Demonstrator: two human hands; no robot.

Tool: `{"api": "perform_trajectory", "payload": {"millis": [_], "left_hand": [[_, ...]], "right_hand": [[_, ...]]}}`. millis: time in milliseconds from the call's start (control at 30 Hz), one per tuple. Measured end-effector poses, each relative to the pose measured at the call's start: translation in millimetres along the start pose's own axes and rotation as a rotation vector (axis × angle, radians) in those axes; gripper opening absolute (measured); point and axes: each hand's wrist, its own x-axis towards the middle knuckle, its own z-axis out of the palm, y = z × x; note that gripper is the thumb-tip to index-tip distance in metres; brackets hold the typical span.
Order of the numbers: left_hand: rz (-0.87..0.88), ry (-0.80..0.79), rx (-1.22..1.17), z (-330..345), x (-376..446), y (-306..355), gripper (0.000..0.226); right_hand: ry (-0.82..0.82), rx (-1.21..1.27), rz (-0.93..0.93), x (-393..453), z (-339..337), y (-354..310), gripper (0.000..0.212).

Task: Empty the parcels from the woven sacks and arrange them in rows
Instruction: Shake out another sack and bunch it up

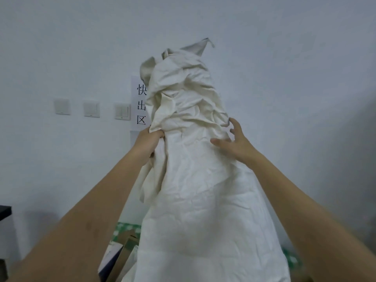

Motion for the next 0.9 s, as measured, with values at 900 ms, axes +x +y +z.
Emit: {"api": "perform_trajectory", "payload": {"millis": [900], "left_hand": [[-0.075, 0.029, -0.273, -13.7, 1.7, -42.0, 0.038]], "right_hand": [[-0.023, -0.244, 0.082, 14.2, 52.8, -1.3, 0.017]]}}
